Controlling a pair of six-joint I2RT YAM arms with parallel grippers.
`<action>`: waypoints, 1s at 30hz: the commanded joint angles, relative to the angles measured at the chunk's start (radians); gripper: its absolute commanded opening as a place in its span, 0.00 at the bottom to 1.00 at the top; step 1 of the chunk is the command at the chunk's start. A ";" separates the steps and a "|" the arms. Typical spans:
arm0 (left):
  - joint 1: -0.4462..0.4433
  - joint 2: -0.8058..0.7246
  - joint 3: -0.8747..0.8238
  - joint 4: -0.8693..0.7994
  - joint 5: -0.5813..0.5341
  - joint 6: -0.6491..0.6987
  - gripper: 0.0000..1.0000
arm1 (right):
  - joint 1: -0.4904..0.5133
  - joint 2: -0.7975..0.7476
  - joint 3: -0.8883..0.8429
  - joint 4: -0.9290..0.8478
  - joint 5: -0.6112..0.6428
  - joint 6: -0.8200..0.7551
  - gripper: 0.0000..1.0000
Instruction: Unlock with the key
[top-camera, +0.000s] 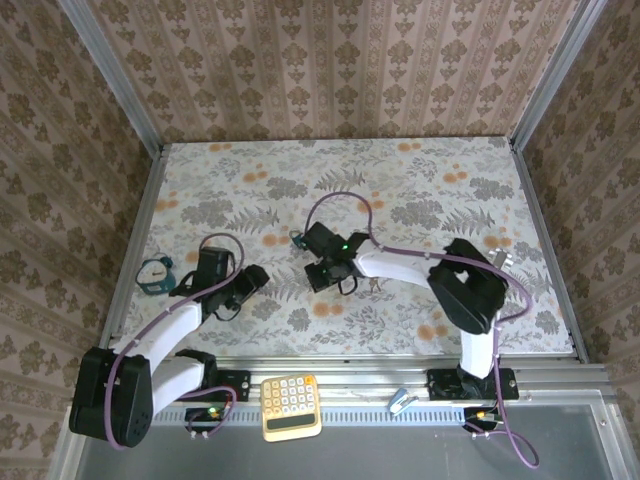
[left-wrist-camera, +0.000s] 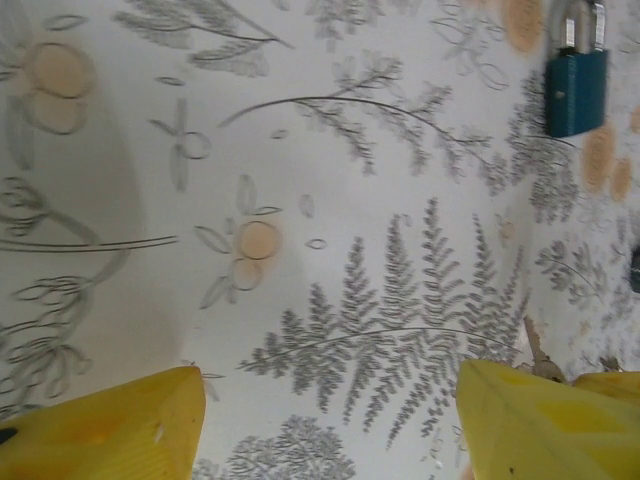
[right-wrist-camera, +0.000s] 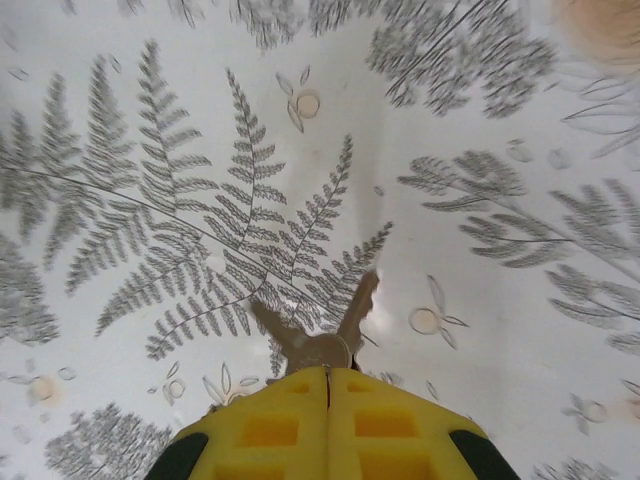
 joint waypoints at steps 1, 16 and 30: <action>-0.030 -0.019 0.042 0.078 0.050 -0.004 0.66 | -0.024 -0.129 -0.029 0.075 -0.046 -0.030 0.00; -0.145 -0.029 0.161 0.401 0.203 0.009 0.61 | -0.148 -0.431 -0.108 0.094 -0.213 -0.069 0.00; -0.266 0.004 0.175 0.798 0.326 0.039 0.82 | -0.254 -0.507 -0.041 0.041 -0.493 0.071 0.00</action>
